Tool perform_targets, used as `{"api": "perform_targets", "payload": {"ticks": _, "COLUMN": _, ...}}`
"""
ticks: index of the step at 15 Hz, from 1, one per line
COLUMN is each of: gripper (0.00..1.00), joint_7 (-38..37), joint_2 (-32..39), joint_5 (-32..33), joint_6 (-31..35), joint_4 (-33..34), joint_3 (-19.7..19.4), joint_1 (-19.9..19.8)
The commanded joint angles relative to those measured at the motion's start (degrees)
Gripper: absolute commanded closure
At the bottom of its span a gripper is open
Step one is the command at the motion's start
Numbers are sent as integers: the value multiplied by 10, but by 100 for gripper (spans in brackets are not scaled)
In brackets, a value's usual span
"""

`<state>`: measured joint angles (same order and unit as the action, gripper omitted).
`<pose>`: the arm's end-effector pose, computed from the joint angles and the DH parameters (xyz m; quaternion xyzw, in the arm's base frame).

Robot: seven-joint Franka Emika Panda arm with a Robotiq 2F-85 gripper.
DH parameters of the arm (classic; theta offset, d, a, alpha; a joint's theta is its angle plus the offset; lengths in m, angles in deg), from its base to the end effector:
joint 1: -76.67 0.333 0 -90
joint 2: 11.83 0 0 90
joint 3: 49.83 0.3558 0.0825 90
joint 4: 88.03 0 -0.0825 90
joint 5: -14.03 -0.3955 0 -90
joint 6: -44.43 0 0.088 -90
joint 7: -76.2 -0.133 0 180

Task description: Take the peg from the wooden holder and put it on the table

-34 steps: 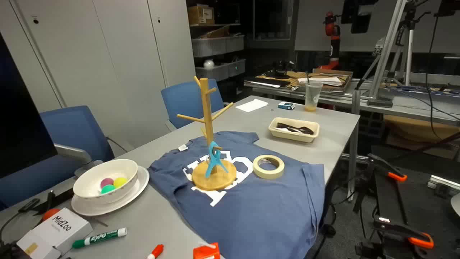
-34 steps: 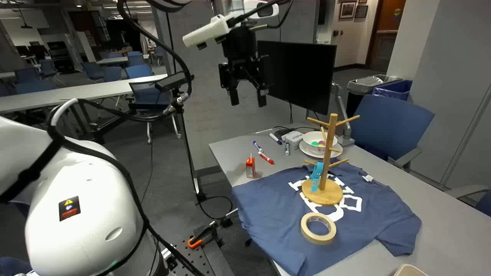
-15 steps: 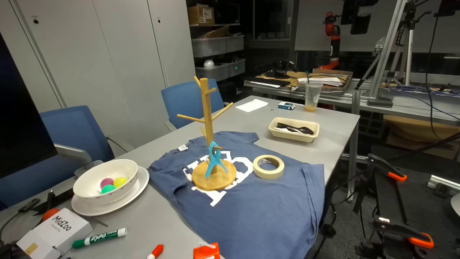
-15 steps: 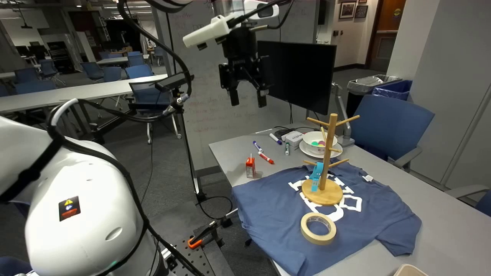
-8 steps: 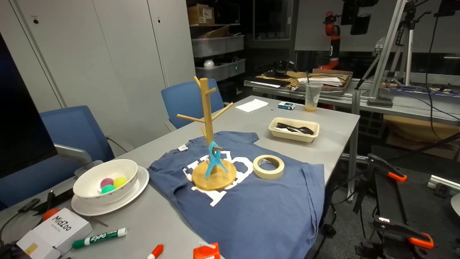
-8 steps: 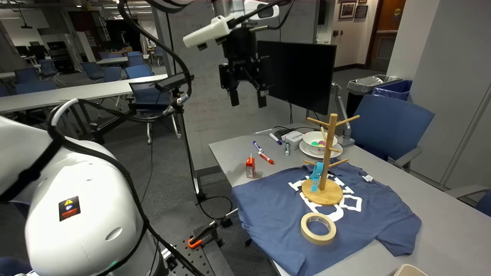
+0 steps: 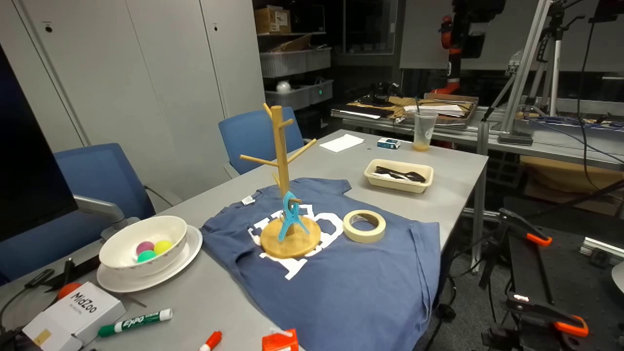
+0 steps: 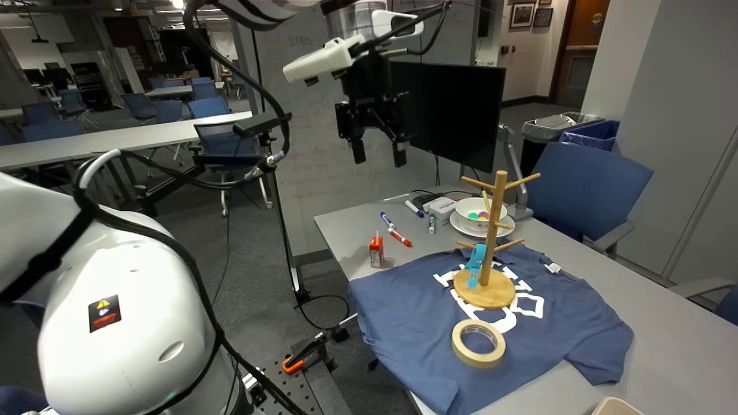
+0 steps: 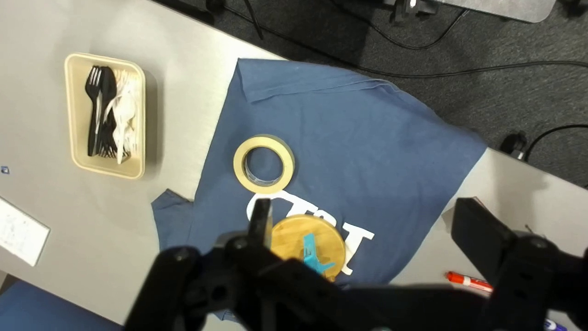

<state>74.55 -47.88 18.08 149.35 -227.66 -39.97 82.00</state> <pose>0.3414 0.0930 0.5232 0.9902 0.1105 0.0187 0.0829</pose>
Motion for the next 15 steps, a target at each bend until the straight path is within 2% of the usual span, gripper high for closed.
{"api": "perform_targets", "payload": {"ticks": 1, "gripper": 0, "joint_7": -7, "joint_2": 11, "joint_5": -7, "joint_6": 56, "joint_4": -26, "joint_3": -10, "joint_1": 10}}
{"api": "perform_targets", "payload": {"ticks": 11, "gripper": 0, "joint_7": -13, "joint_2": 113, "joint_5": -21, "joint_6": 303, "joint_4": -96, "joint_3": -22, "joint_1": 4}}
{"api": "perform_targets", "payload": {"ticks": 15, "gripper": 0, "joint_7": -6, "joint_2": 164, "joint_5": -26, "joint_6": 366, "joint_4": -97, "joint_3": -26, "joint_1": 7}}
